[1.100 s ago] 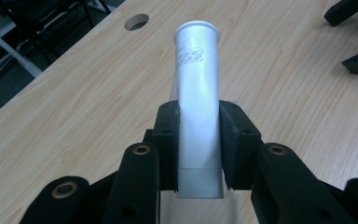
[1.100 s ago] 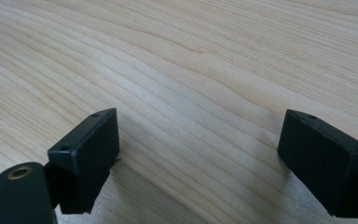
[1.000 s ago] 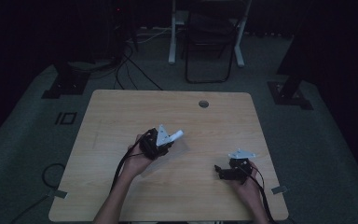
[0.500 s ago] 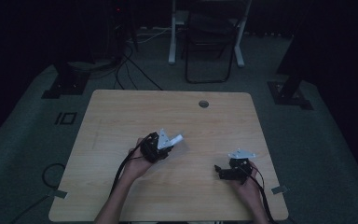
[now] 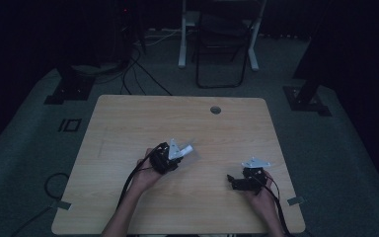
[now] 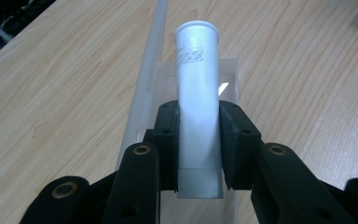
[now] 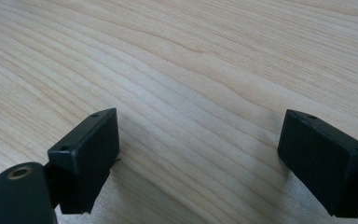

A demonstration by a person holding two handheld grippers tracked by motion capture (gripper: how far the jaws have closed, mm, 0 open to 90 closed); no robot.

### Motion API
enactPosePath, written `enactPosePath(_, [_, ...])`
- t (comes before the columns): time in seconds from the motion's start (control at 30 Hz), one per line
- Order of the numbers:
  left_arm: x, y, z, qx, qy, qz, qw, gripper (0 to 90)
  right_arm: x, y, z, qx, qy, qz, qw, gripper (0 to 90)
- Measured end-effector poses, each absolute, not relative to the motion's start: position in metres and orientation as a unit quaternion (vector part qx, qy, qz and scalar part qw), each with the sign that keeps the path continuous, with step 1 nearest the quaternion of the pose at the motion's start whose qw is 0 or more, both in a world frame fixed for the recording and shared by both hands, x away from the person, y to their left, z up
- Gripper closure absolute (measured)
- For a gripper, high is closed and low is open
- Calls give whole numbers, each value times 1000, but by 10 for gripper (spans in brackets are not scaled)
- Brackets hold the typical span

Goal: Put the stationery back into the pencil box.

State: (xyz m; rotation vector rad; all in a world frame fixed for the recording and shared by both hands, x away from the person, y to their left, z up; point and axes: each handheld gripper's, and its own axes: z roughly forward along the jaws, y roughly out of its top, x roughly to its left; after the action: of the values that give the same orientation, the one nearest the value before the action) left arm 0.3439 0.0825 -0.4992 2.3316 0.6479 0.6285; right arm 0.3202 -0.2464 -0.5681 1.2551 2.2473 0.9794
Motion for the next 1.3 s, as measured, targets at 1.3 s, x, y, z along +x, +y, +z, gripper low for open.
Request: enactPosePath(1.3, [345,84,-528,894,254,243,277,708,320,-246,-568,447,801,349,192,125])
